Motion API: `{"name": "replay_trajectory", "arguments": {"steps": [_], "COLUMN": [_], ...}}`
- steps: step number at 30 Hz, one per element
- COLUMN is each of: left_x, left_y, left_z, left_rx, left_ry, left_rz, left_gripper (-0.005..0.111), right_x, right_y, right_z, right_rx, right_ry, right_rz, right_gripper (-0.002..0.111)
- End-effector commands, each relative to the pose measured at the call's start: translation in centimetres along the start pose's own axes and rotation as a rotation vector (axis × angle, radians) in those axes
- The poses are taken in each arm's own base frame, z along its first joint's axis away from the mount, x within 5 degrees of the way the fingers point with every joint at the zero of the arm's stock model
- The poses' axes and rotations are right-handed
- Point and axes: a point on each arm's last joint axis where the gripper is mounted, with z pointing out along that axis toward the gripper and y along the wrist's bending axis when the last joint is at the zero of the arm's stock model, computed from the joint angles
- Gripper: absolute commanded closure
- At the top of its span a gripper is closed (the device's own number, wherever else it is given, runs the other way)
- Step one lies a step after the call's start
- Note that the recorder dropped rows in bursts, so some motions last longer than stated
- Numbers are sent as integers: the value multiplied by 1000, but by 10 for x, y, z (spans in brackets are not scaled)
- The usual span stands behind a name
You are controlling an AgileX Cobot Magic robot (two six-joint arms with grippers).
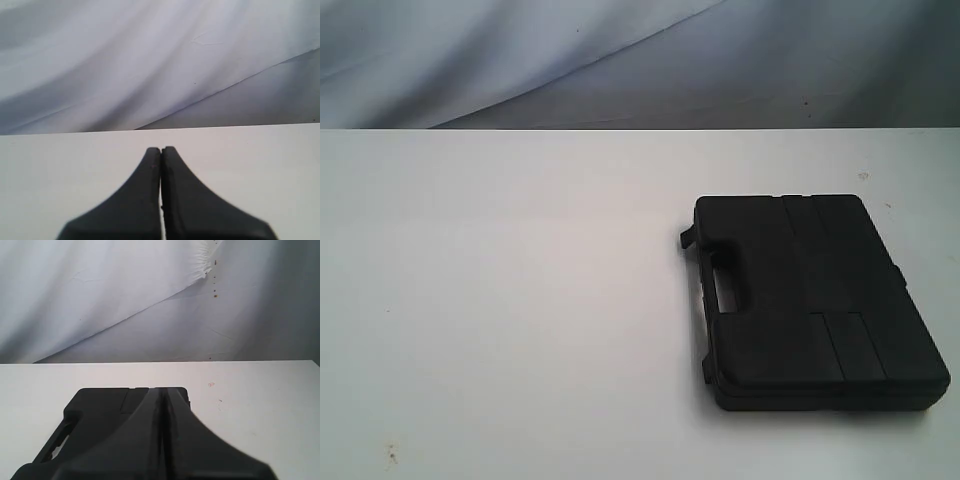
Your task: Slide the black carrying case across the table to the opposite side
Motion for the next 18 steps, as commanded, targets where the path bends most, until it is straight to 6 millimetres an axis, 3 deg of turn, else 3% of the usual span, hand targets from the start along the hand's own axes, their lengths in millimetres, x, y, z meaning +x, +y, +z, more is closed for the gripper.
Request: {"name": "replay_trajectory", "arguments": {"steps": [1,14,18], "left_x": [1,1,1], "left_y": [0,0,0], "left_z": [0,0,0], "left_rx": [5,5,5], "left_ry": [-5,-5,-5], "left_rz": [1,1,1], "left_gripper": [106,106,106], "right_x": [1,0,-12], "right_y": [0,0,0], "right_z": [0,0,-1], "right_rx": [7,6,4], "right_ry": [-2,-17,-143], "right_rz": [-7,-7,13], "right_gripper": [108,108,108]}}
